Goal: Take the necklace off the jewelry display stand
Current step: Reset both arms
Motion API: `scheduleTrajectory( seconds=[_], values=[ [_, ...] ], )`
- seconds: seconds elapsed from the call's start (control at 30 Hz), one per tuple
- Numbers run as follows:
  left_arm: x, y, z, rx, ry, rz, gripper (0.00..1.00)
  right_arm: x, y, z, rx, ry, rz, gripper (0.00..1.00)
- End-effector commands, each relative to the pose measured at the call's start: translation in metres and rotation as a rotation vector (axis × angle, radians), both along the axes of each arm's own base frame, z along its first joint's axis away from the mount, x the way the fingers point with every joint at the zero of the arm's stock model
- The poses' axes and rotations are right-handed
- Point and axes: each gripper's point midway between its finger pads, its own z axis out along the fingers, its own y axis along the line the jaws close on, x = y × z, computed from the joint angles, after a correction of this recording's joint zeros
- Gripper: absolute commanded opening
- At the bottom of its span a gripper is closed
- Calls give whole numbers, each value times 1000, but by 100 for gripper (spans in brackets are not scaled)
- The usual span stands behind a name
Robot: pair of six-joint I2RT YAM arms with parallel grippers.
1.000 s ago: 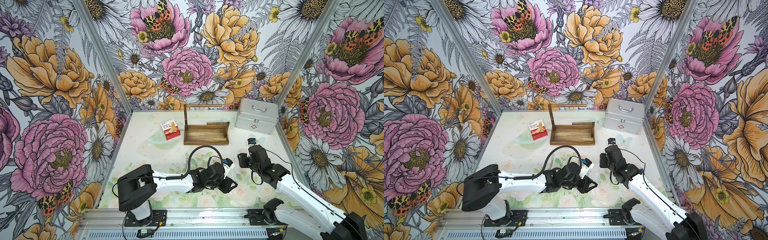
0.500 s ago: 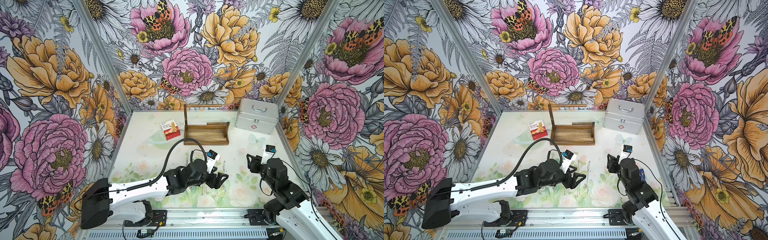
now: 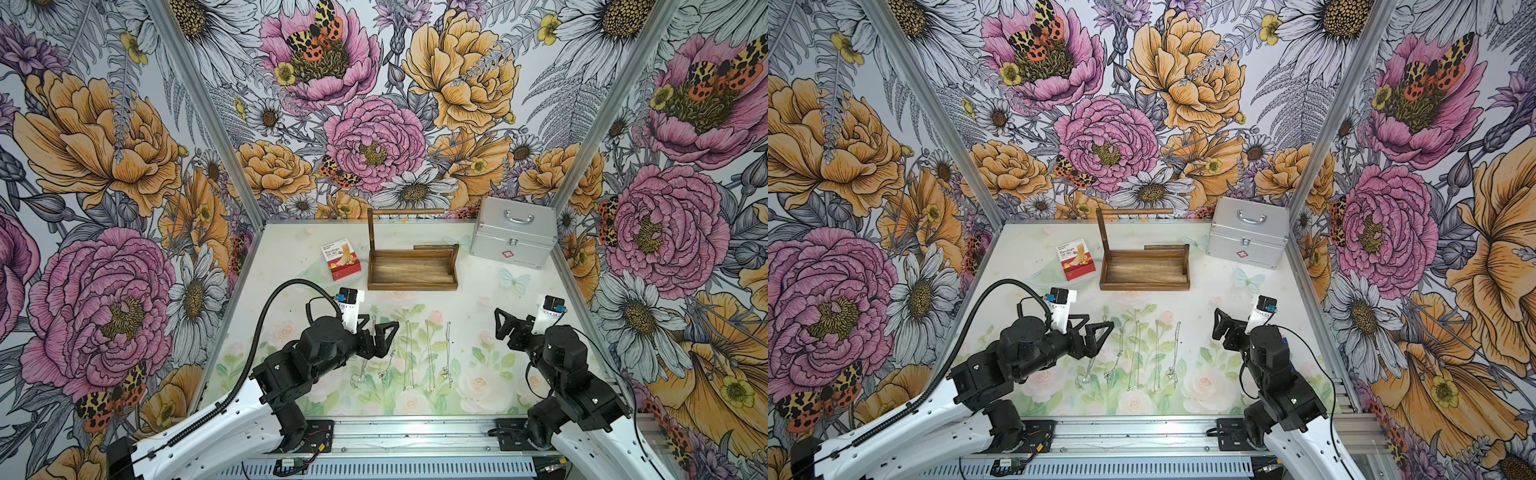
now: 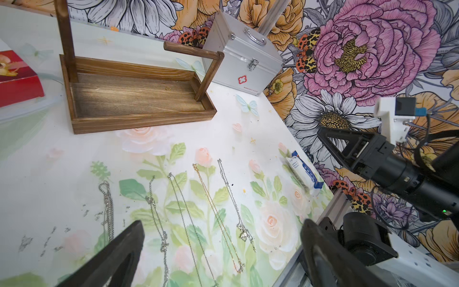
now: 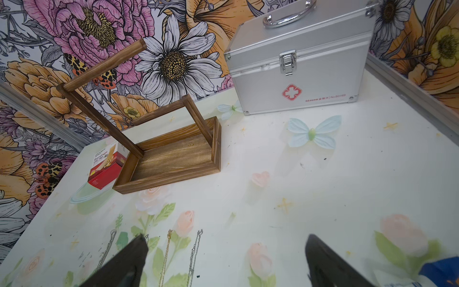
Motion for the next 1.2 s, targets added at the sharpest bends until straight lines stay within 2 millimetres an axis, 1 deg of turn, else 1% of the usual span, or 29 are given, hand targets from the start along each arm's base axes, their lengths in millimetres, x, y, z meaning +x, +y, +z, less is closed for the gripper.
scheduleTrajectory(
  seconds=[0.0,0.1,0.23,0.33,0.4,0.47,0.57,0.67,0.73,0.83,0.93,1.0,1.07,1.1,1.17],
  values=[
    [2,18,-9,36,38,55,99,-1,-9,-7,-10,24,-46,100],
    [7,26,-5,42,38,79,99,1,-11,-3,-8,32,-61,100],
    [19,33,8,51,17,108,99,4,-17,13,-19,9,-103,100],
    [35,37,26,55,-6,131,99,7,-29,31,-53,-33,-161,100],
    [48,40,42,43,-13,145,99,10,-36,44,-85,-69,-195,100],
    [64,45,63,18,-23,160,99,15,-41,57,-112,-109,-227,100],
    [87,54,86,-11,-30,195,99,28,-40,77,-129,-159,-238,100],
    [114,75,111,-49,-39,276,99,46,-37,97,-153,-175,-250,100],
    [133,89,127,-73,-44,327,99,61,-35,109,-172,-172,-257,100],
    [156,110,143,-83,-57,395,99,85,-33,122,-189,-167,-271,100],
    [177,141,153,-87,-67,493,99,110,-32,126,-217,-148,-279,100],
    [188,167,152,-71,-69,595,99,127,-33,124,-242,-130,-274,100],
    [197,191,147,-53,-68,678,99,143,-39,115,-263,-90,-273,100],
    [201,201,142,-32,-67,711,99,152,-43,106,-278,-62,-264,100],
    [210,217,128,15,-67,740,99,164,-58,87,-290,-3,-284,100]
  ],
)
